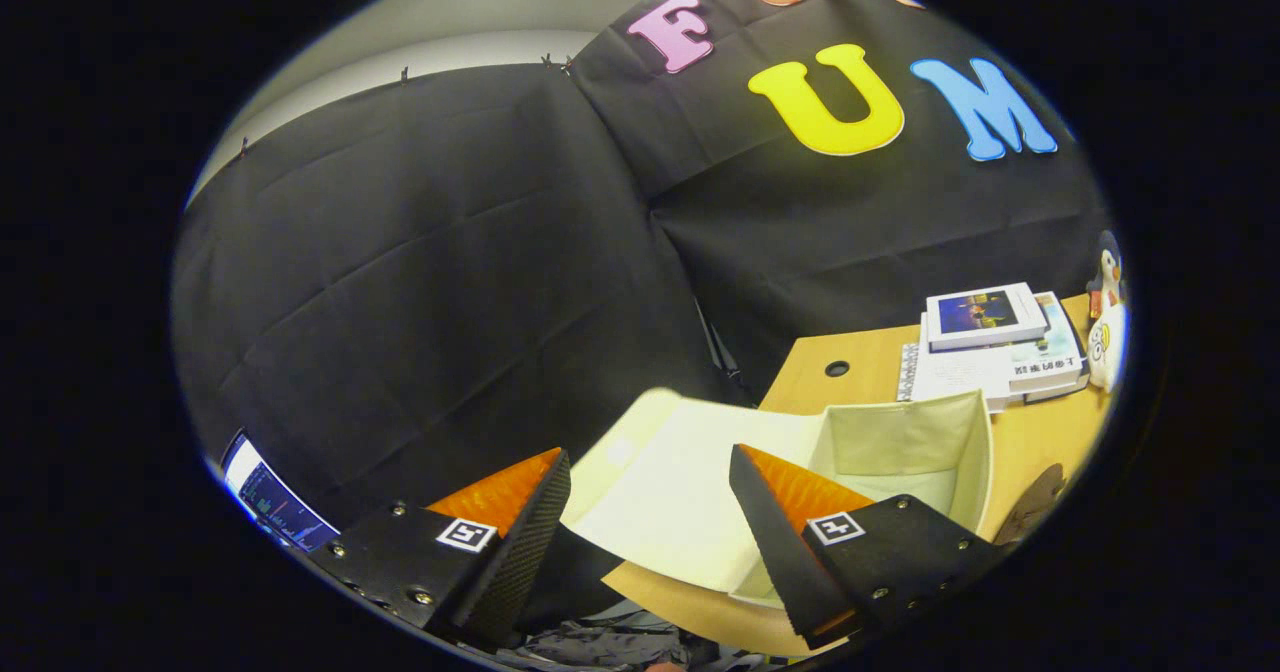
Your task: Open the storage box then place both shoes into the box .Put the left shoe in first, then the right shoe, with the right side of both shoes facing outward in a uniform manner.
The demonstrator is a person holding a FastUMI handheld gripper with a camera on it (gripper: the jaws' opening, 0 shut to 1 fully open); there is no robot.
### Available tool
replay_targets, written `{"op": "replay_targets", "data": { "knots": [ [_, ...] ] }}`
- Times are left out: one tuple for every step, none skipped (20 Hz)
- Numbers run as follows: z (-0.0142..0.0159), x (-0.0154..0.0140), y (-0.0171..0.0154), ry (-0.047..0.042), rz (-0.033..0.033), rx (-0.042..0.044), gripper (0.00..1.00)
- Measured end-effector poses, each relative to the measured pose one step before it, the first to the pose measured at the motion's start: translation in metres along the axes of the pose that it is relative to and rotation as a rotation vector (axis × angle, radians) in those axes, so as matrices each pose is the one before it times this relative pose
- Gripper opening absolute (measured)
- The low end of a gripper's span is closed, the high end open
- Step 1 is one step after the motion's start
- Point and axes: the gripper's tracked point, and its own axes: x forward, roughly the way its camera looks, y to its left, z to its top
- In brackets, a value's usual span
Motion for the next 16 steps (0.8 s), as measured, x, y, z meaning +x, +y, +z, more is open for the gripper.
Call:
{"op": "replay_targets", "data": {
  "knots": [
    [0.00277, -0.00495, -0.00839, -0.00791, -0.02164, -0.01131, 0.98],
    [0.00261, -0.00508, -0.00956, -0.01212, -0.02381, -0.01025, 0.98],
    [0.00398, -0.00664, -0.01016, -0.01173, -0.02608, -0.01203, 0.98],
    [0.00293, -0.00618, -0.01082, -0.00996, -0.02562, -0.01371, 0.97],
    [0.00227, -0.00681, -0.01127, -0.00804, -0.02439, -0.01667, 0.97],
    [0.00071, -0.00613, -0.01250, -0.00142, -0.02872, -0.01638, 0.97],
    [0.00018, -0.00616, -0.01318, 0.00039, -0.02871, -0.01058, 0.97],
    [0.00078, -0.00480, -0.01119, -0.00275, -0.02244, -0.00524, 0.97],
    [0.00174, -0.00693, -0.01102, -0.00627, -0.02142, -0.00406, 0.98],
    [-0.00110, -0.00611, -0.01256, -0.00113, -0.02337, -0.00184, 0.97],
    [-0.00005, -0.00554, -0.01260, -0.00185, -0.02282, 0.00072, 0.98],
    [0.00027, -0.00508, -0.01263, 0.00258, -0.02223, 0.00077, 0.97],
    [-0.00093, -0.00537, -0.01230, 0.00407, -0.02120, -0.00092, 0.97],
    [-0.00132, -0.00390, -0.01448, 0.00196, -0.02488, -0.00132, 0.97],
    [-0.00100, -0.00370, -0.01356, 0.00060, -0.02390, -0.00017, 0.98],
    [-0.00239, -0.00271, -0.01133, 0.00290, -0.01821, 0.00147, 0.98]
  ]
}}
